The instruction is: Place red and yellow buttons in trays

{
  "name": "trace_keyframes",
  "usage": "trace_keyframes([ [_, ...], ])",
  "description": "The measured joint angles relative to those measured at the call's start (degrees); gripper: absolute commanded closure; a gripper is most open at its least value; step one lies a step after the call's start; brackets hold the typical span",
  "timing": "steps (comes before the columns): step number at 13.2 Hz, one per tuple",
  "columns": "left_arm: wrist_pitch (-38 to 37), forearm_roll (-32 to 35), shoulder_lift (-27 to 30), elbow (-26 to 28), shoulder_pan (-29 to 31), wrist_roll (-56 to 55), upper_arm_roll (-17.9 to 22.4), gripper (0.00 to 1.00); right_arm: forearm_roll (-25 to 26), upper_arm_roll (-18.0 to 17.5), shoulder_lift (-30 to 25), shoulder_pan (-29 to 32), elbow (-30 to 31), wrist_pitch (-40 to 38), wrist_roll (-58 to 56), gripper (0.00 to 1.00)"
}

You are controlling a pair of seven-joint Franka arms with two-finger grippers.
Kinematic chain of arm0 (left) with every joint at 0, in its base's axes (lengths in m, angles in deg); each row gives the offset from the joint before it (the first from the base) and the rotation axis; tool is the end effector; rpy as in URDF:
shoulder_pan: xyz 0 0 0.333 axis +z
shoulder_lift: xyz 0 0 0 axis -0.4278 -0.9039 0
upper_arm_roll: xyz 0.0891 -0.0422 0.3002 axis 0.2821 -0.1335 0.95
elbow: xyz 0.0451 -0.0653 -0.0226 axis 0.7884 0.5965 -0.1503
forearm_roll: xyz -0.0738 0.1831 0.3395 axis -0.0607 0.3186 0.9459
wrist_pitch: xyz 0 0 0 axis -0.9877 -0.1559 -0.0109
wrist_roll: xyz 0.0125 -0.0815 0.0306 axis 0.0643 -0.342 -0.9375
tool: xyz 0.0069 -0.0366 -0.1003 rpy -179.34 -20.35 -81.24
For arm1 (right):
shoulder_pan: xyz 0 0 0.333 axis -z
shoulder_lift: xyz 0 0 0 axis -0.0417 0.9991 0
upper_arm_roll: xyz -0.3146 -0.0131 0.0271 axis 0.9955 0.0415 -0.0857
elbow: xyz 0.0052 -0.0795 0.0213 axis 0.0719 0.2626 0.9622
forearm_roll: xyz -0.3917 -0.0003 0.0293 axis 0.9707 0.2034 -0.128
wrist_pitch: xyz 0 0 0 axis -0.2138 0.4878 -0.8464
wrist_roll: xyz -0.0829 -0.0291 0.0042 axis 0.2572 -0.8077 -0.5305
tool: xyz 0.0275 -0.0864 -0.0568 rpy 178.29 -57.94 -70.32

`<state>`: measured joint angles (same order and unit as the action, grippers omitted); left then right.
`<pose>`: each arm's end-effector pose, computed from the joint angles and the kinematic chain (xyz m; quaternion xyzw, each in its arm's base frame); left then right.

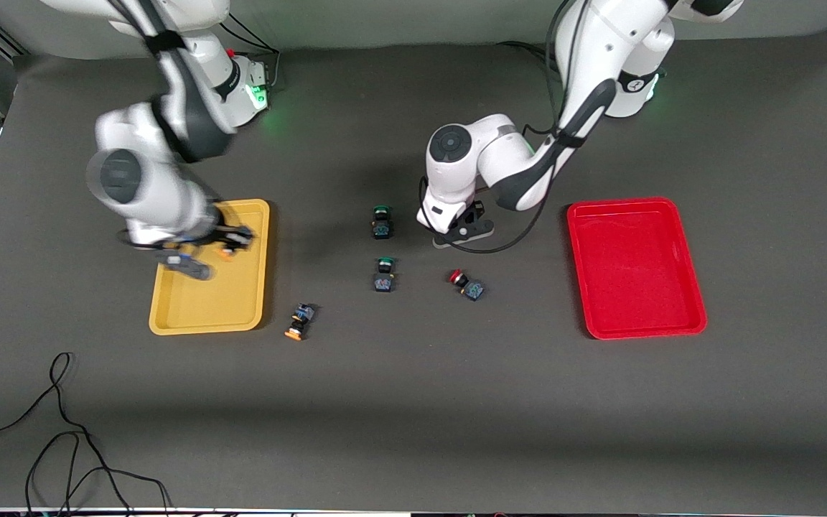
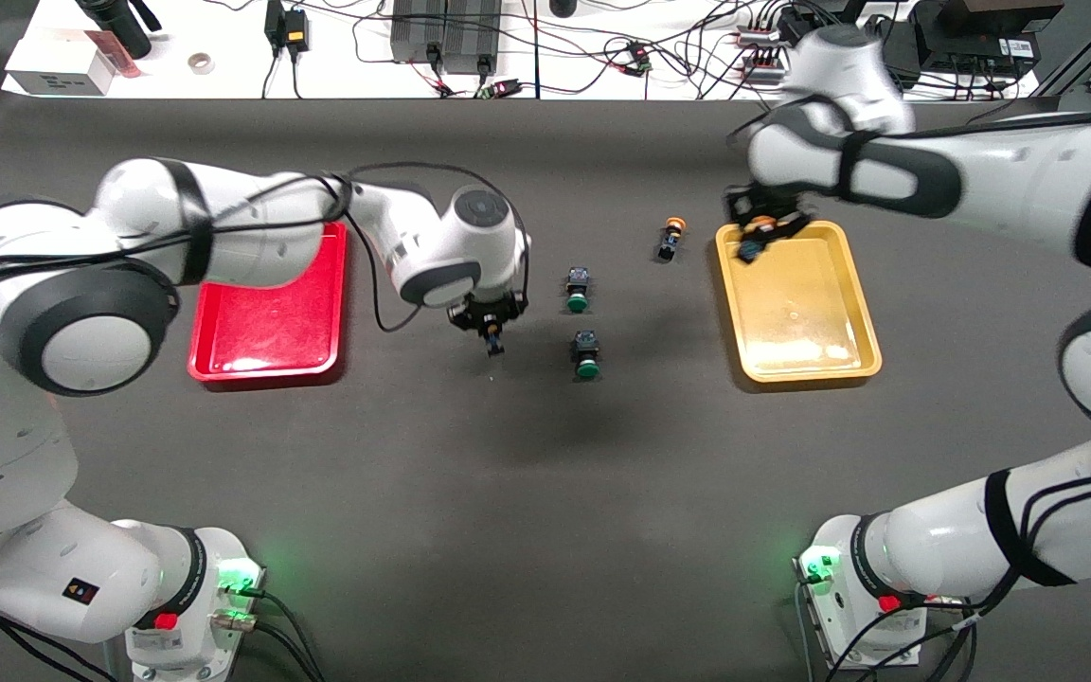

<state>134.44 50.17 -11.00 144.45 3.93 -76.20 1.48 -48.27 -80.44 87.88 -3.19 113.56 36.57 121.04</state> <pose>0.4197 -0.4536 0.2418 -0.9909 -0.1340 -0.0083 0.0074 0.5181 0.1037 0.3669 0.9760 -0.2039 -0.0758 0.0057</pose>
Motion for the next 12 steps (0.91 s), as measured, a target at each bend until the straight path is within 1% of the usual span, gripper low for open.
trace_keyframes([
  [1, -1.86, -2.39, 1.93, -0.56, 2.24, 3.23, -1.52, 1.0, -3.37, 4.04, -0.58, 0.33, 1.53, 0.05, -6.53, 0.89],
  [2, -4.19, -5.32, 3.97, -0.96, 4.98, 7.6, -3.14, 1.0, -5.8, 7.03, -0.37, 0.83, 3.26, 0.59, -11.92, 0.89],
  [3, -6.85, -8.16, 6.2, -1.08, 8.07, 12.55, -4.48, 1.0, -6.75, 8.67, 0.31, 1.25, 5.55, 2.72, -14.84, 0.88],
  [5, -12.72, -11.76, 9.99, -0.73, 14.01, 22.86, -5.32, 1.0, -7.01, 8.88, 2.74, 1.12, 11.27, 11.65, -16.09, 0.84],
  [6, -15.5, -12.35, 11.29, -0.28, 17.38, 27.61, -5.35, 1.0, -7.01, 8.64, 4.51, 0.74, 14.03, 16.74, -16.23, 0.77],
  [7, -17.94, -12.51, 12.03, 0.07, 21.0, 32.09, -5.34, 1.0, -7.01, 8.51, 6.29, 0.4, 15.64, 19.82, -16.28, 0.58],
  [8, -19.83, -12.56, 12.44, 0.43, 24.97, 37.04, -5.31, 1.0, -7.02, 8.45, 7.93, 0.24, 16.23, 21.41, -16.29, 0.01],
  [10, -21.32, -12.57, 12.5, 0.97, 33.11, 47.69, -5.14, 1.0, -7.04, 8.45, 9.63, 0.23, 16.14, 22.44, -16.29, 0.0],
  [11, -20.77, -12.39, 12.4, 1.5, 36.86, 52.34, -5.06, 1.0, -7.05, 8.45, 9.62, 0.24, 16.03, 22.57, -16.29, 0.0],
  [12, -18.53, -11.66, 12.02, 2.52, 39.8, 55.43, -4.97, 1.0, -7.05, 8.44, 9.34, 0.23, 15.63, 22.58, -16.29, 0.0],
])
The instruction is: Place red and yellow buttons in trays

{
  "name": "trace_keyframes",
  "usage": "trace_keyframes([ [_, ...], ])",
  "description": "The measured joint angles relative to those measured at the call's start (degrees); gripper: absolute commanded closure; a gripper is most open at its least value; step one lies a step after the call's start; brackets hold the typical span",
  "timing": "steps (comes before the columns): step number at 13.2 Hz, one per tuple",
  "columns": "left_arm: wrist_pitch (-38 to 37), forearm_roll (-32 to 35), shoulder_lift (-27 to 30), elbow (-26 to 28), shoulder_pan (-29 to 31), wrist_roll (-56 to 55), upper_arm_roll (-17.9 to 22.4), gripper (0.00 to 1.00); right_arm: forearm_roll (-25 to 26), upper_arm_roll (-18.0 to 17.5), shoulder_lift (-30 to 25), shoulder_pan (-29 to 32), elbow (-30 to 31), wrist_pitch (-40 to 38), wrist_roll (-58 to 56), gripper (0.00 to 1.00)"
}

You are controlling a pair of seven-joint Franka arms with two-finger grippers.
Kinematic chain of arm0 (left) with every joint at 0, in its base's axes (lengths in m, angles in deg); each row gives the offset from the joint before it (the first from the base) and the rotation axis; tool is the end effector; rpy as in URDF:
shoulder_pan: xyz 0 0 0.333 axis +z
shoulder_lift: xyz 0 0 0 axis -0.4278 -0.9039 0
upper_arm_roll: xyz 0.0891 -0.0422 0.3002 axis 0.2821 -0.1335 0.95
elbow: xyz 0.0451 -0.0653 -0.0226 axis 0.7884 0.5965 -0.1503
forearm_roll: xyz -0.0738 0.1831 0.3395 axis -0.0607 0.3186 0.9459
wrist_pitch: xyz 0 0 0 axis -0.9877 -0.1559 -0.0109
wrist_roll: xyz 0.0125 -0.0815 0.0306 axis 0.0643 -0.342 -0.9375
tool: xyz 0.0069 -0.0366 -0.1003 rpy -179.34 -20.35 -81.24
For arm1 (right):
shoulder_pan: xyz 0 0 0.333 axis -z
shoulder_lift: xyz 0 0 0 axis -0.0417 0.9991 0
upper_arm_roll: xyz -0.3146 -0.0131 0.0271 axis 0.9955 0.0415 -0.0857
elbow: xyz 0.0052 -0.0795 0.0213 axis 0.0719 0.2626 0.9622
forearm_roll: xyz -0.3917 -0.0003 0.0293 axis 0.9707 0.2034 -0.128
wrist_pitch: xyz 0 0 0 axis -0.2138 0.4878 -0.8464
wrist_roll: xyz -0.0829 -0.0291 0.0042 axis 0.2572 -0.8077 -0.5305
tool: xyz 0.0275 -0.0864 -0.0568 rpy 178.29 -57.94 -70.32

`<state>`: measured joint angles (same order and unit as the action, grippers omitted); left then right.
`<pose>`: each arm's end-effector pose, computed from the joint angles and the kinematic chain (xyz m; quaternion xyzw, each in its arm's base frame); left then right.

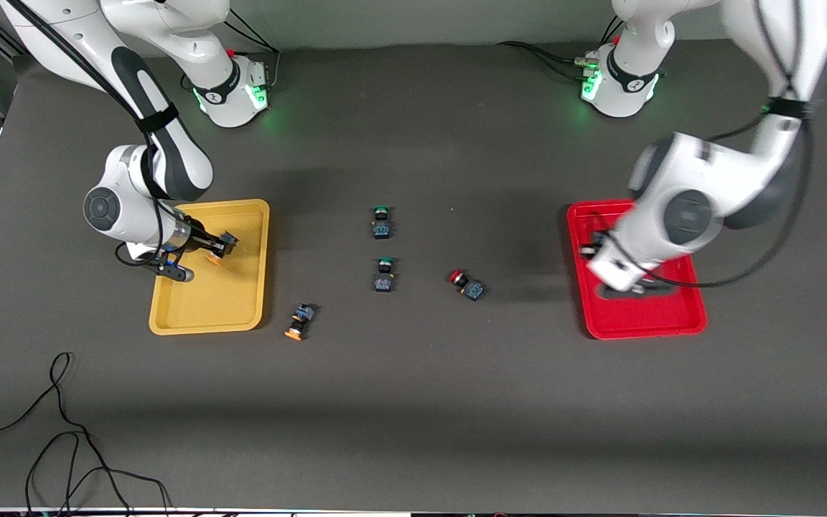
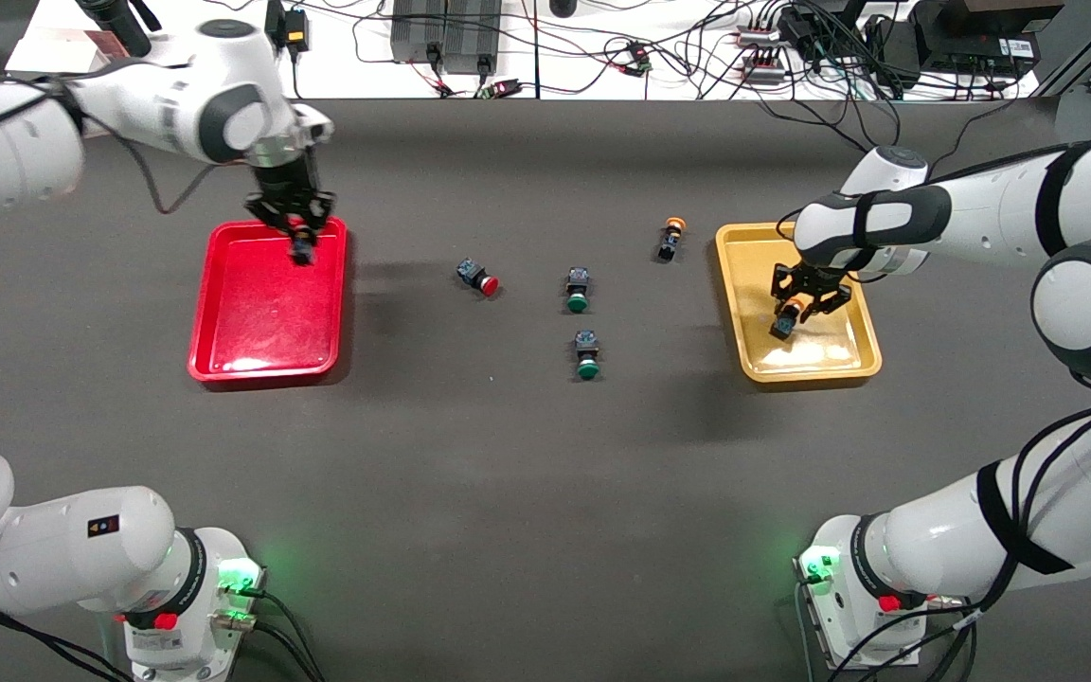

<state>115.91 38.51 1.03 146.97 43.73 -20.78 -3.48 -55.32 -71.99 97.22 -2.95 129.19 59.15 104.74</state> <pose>0.5641 -0.1204 0.3198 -0.9952 -0.0202 0.0941 0.0148 0.4715 0.0187 0.2073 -0.9753 0.1957 0.0983 0.0270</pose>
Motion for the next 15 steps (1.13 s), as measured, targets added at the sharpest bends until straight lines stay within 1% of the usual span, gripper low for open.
trace_keyframes([
  [1, 4.06, 1.9, -0.91, 1.65, 1.87, 1.08, 0.19, 1.0, -0.04, -0.06, -0.52, -0.02, -0.93, -0.12, 0.08, 0.0],
  [2, 9.31, 4.19, -2.4, 3.81, 2.48, 0.76, 0.81, 1.0, -0.17, -0.33, -1.33, -0.05, -2.67, -1.36, 0.52, 0.0],
  [3, 14.65, 6.42, -4.28, 6.07, 2.45, -0.35, 1.71, 1.0, -0.24, -0.98, -2.1, -0.09, -5.84, -4.28, 1.77, 0.0],
  [4, 18.66, 8.95, -6.29, 7.77, 2.4, -2.43, 2.27, 1.0, -0.3, -2.09, -2.44, -0.11, -10.64, -8.39, 4.13, 0.0],
  [5, 20.87, 11.33, -8.2, 8.63, 2.37, -4.77, 2.48, 0.77, -0.36, -3.36, -2.07, -0.16, -16.25, -12.41, 7.27, 0.0],
  [6, 21.78, 13.38, -9.77, 8.83, 2.27, -6.69, 2.49, 0.08, -0.42, -4.9, -0.86, -0.23, -22.12, -15.64, 10.82, 0.0],
  [7, 21.99, 14.65, -10.75, 8.8, 2.1, -7.74, 2.48, 0.0, -0.45, -6.75, 1.23, -0.29, -27.4, -17.42, 14.5, 0.0],
  [9, 21.72, 15.3, -10.95, 8.45, 1.96, -8.28, 2.47, 0.0, -0.46, -10.7, 7.73, -0.56, -35.64, -17.74, 20.87, 0.0],
  [10, 20.81, 15.36, -10.35, 7.96, 1.98, -8.28, 2.47, 0.0, -0.38, -11.61, 11.57, -0.92, -38.6, -17.03, 22.59, 0.0],
  [12, 15.09, 15.35, -8.33, 5.22, 1.99, -8.28, 1.85, 0.0, -0.21, -11.78, 18.16, -1.27, -41.34, -13.77, 23.08, 0.0],
  [15, 4.74, 12.45, -5.99, -1.12, 1.79, -8.61, -2.27, 0.0, 0.0, -11.89, 24.43, -1.67, -42.04, -10.87, 23.08, 0.0],
])
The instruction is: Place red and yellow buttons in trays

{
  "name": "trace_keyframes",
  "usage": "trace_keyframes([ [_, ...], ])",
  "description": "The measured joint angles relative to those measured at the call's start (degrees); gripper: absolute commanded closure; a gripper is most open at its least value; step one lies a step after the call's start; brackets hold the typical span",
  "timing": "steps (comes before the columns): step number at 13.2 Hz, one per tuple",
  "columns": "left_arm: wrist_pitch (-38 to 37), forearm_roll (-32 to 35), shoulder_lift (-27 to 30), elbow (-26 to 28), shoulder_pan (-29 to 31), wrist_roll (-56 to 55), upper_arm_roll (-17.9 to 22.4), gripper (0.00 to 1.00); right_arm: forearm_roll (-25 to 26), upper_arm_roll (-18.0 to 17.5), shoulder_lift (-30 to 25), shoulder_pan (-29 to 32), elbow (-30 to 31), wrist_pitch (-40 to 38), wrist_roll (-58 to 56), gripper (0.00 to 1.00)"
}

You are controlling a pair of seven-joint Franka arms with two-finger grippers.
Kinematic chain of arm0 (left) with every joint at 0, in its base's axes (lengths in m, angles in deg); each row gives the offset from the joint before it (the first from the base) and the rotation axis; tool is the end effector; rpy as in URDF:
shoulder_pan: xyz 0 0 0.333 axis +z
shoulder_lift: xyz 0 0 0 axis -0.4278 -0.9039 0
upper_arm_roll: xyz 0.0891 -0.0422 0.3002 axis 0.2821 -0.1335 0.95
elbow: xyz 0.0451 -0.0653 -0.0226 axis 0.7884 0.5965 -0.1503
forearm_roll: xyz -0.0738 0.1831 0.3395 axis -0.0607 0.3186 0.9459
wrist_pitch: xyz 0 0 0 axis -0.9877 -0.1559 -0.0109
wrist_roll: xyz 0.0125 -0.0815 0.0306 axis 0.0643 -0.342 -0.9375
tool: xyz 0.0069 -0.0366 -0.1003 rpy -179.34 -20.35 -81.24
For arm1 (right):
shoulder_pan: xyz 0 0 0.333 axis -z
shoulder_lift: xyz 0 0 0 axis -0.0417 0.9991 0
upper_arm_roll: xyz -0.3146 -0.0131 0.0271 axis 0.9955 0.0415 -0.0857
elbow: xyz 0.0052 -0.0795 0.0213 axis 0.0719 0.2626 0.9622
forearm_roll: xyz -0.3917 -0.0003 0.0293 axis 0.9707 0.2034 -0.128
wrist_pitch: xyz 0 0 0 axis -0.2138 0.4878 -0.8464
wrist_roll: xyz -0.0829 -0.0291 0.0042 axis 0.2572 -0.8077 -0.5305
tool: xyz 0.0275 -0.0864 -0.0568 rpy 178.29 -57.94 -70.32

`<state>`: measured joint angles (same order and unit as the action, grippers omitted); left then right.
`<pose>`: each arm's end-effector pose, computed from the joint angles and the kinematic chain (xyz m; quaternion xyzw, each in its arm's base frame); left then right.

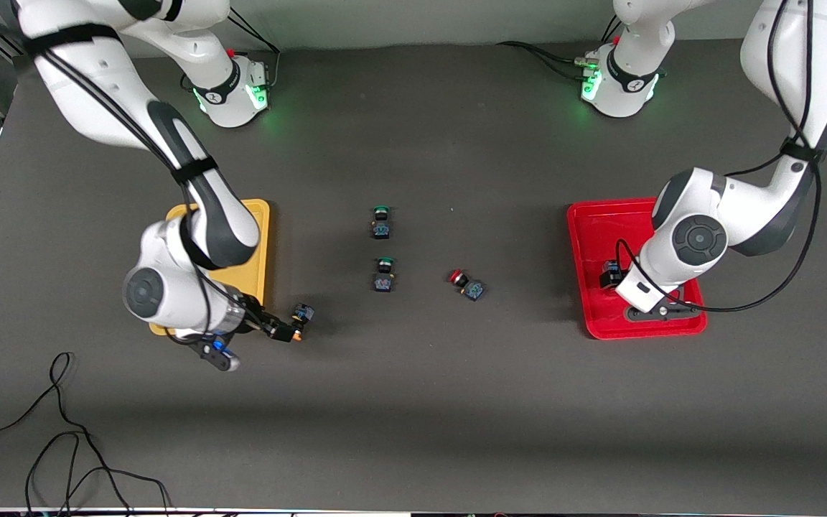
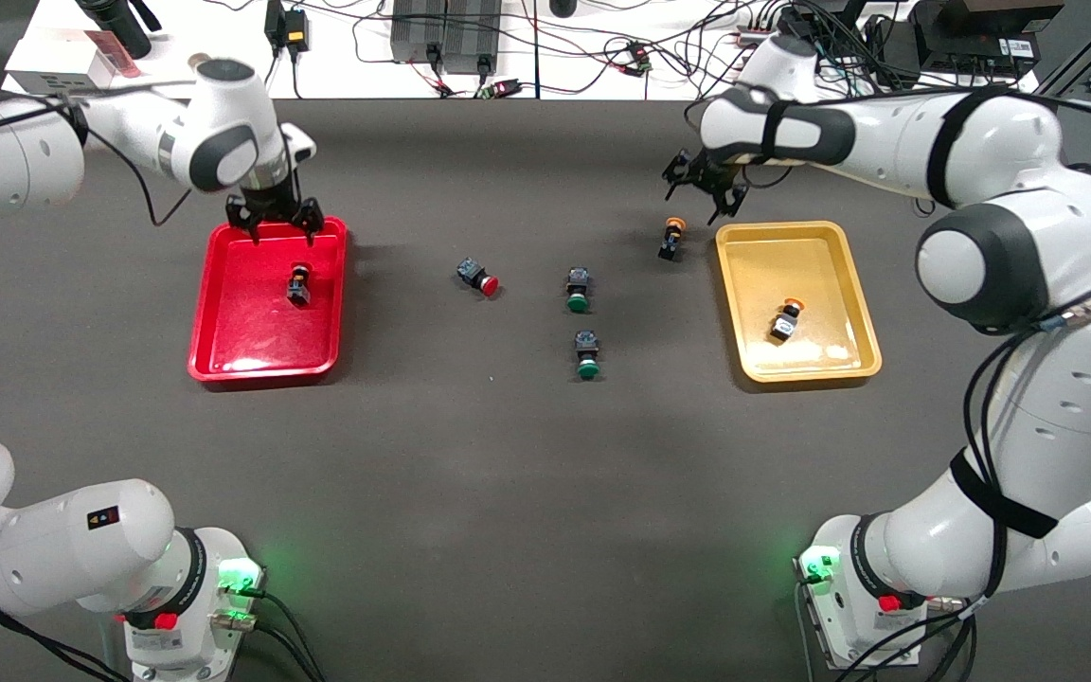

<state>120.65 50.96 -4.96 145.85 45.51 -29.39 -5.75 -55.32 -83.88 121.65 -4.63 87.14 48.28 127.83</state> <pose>0.5799 -0.1191 0.2852 -0.9961 -0.0284 0.0561 0.0613 0.6474 0.1788 0.2260 -0.9545 0.2749 0.0807 0.0830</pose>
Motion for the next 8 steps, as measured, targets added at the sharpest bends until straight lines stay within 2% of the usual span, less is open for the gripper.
trace_keyframes([
  [2, -2.94, -3.55, 0.46, -2.98, -0.43, -1.8, -2.43, 0.0, 0.05, -0.05, 1.87, -0.45, 0.31, 1.77, 0.0, 0.0],
  [5, -3.42, -5.93, 0.31, -6.01, -2.8, -9.98, -4.83, 0.0, 0.06, -0.07, 2.53, -1.0, 1.71, 3.2, 0.0, 0.02],
  [7, -3.24, -6.2, -0.79, -8.57, -8.06, -18.25, -5.06, 0.0, 0.1, -0.08, 2.57, -1.28, 2.88, 4.77, 0.0, 0.19],
  [8, -3.17, -6.2, -2.14, -10.49, -11.62, -22.99, -5.05, 0.0, 0.21, -0.09, 2.65, -1.36, 3.68, 6.34, 0.0, 0.35],
])
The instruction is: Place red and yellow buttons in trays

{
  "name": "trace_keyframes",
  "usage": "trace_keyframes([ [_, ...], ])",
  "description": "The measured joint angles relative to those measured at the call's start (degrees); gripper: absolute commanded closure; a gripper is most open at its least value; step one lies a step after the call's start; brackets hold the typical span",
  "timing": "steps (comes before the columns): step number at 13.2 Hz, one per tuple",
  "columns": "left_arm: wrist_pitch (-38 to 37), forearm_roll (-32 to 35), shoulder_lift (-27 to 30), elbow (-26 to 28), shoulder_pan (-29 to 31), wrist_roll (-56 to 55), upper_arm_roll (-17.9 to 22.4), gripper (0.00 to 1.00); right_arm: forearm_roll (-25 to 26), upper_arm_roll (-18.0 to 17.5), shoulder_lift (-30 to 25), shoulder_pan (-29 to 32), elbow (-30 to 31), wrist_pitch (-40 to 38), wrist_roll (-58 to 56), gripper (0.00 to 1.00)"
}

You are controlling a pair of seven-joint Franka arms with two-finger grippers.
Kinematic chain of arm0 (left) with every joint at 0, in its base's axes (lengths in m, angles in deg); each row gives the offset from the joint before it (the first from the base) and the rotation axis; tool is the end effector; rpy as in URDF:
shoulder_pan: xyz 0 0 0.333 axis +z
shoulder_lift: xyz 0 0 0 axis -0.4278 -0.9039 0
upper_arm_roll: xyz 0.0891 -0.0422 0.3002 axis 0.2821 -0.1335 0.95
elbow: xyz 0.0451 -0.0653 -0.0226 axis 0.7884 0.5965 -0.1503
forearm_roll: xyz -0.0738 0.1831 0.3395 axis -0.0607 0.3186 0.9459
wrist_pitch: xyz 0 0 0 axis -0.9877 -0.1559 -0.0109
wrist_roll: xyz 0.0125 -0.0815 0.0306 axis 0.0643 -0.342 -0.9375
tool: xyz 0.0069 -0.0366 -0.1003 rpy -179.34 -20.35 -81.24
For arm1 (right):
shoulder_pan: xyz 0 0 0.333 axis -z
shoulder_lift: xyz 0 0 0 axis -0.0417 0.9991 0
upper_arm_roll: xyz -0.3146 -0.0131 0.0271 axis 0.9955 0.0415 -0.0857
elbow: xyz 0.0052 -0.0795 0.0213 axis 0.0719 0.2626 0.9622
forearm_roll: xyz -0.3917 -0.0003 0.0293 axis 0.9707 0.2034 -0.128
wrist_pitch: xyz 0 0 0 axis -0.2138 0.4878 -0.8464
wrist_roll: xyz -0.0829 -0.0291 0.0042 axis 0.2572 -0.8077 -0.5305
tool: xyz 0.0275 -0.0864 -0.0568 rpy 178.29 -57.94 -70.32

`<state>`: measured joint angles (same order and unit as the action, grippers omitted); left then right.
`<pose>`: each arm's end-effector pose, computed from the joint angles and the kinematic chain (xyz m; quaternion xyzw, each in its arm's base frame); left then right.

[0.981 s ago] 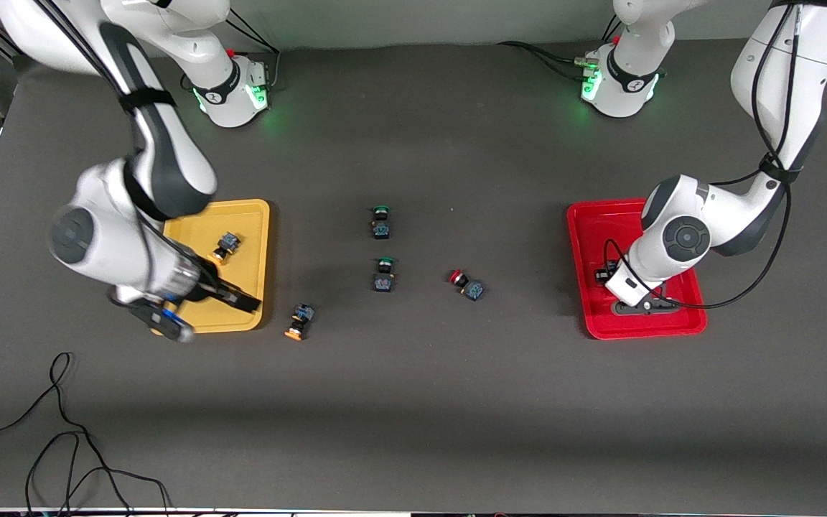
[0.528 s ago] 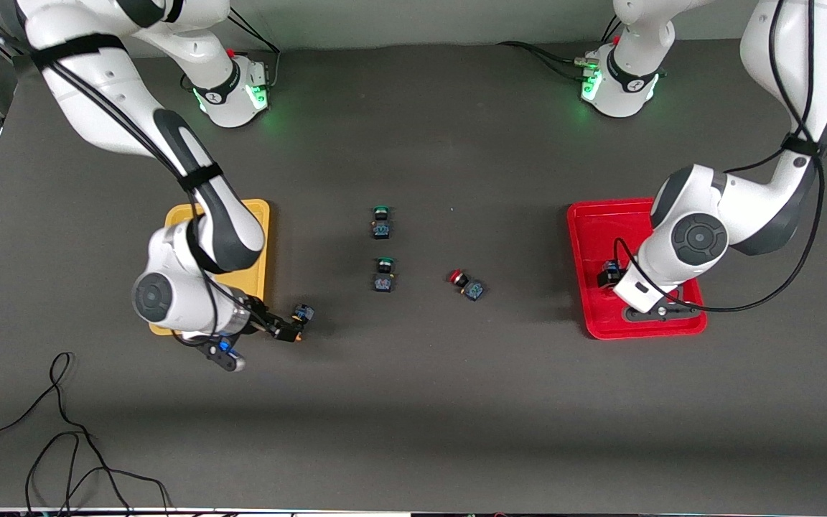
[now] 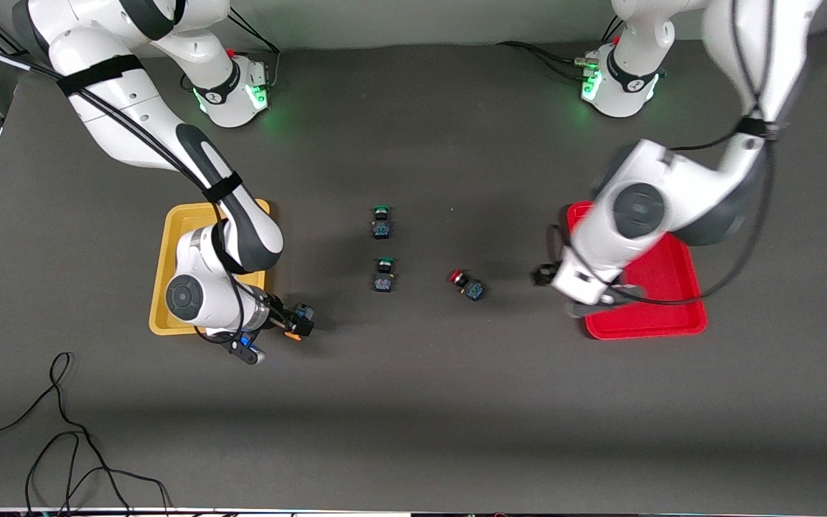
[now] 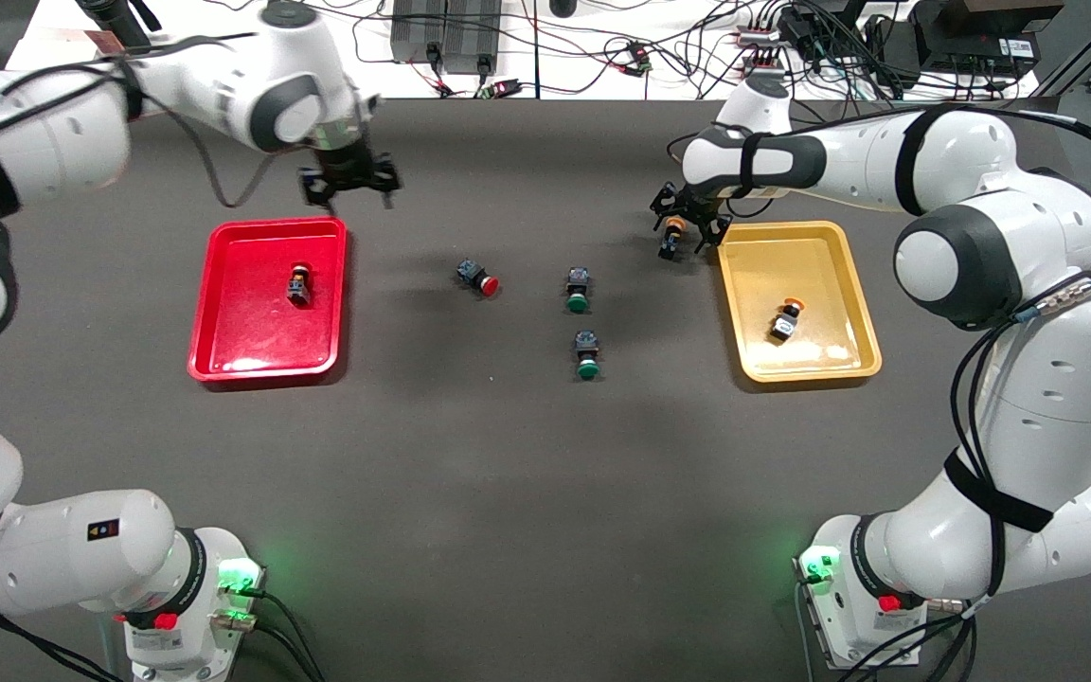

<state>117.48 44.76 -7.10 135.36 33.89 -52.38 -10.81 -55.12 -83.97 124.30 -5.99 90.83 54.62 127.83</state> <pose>0.5695 -0.2843 0.3505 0.9898 0.1393 -0.0308 0.0044 0.6281 0.1908 0.1782 -0.9563 0.2704 0.0797 0.0780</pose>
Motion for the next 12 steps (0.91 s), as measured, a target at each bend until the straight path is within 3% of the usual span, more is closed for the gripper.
trace_keyframes([
  [2, 0.08, 0.7, -3.98, -5.26, -7.14, -9.24, 0.63, 0.0, 0.25, -0.04, 0.27, -0.11, 1.14, 1.77, 0.0, 0.75],
  [3, 0.08, 1.89, -6.2, -7.76, -10.26, -13.41, 1.51, 0.0, 0.37, -0.07, 0.3, -0.13, 1.34, 2.08, 0.0, 0.87],
  [4, 0.05, 3.02, -8.26, -9.56, -13.06, -16.9, 2.87, 0.0, 0.47, -0.11, 0.18, -0.12, 1.3, 2.2, 0.0, 0.91],
  [8, 4.34, 4.53, -15.55, -11.51, -20.6, -26.68, 10.95, 0.0, 0.66, -0.43, -3.37, -0.11, -0.02, -0.74, 0.0, 0.91],
  [10, 6.62, 4.66, -18.36, -11.61, -21.67, -29.03, 13.53, 0.0, 0.9, 0.54, -9.8, 0.42, -0.79, -8.46, -1.15, 0.91],
  [12, 7.66, 4.67, -20.02, -11.67, -21.93, -31.05, 14.31, 0.0, 0.95, 3.98, -16.61, 1.26, 0.65, -14.35, -6.69, 0.91],
])
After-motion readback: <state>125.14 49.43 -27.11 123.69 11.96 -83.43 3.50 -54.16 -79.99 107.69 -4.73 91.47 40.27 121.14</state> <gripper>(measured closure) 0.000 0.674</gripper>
